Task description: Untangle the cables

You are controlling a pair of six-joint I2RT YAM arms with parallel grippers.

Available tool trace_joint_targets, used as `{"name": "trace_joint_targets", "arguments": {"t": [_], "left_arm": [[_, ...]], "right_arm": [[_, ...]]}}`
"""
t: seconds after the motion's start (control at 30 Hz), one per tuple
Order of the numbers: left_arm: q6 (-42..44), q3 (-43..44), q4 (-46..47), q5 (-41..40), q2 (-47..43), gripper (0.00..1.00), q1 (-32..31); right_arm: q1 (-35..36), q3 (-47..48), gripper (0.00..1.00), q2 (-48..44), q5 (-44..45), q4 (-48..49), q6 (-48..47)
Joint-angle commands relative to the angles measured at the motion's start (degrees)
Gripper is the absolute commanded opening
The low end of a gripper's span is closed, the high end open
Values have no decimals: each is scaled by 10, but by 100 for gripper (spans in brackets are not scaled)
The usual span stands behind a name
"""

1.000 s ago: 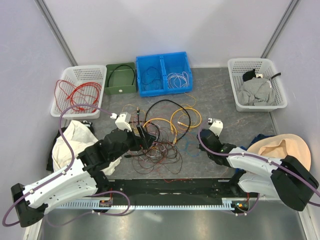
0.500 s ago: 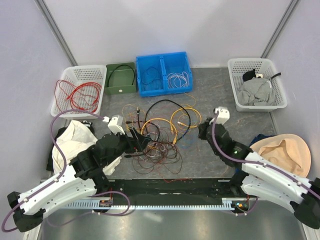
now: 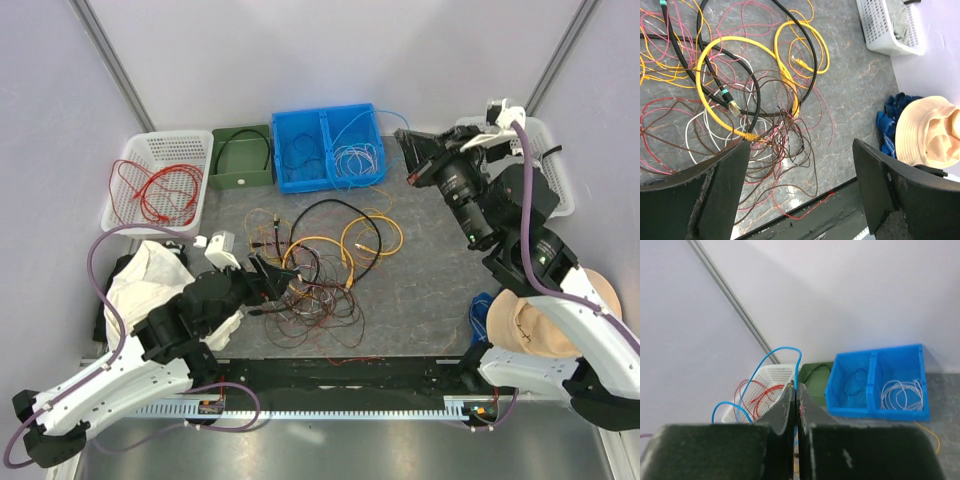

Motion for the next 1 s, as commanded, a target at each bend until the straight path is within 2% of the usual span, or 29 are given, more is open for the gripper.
{"name": "trace_joint_targets", "arguments": {"t": [0.0,0.33,0.87,0.97], "left_arm": [[-16,4,4,-29,-10,90,-2],[-16,4,-33,-43,-55,89,-2],[46,-6,-75,-111,-152,89,-2],[50,-9,-76,-122,-181,89,-2]], "right_arm": [[2,65,0,60,-36,-23,-27],[-1,94,0,220,-3,44,-31],[-108,272,0,518,-41,116,-32],[-122,305,0,570,-54,155,-32]]}}
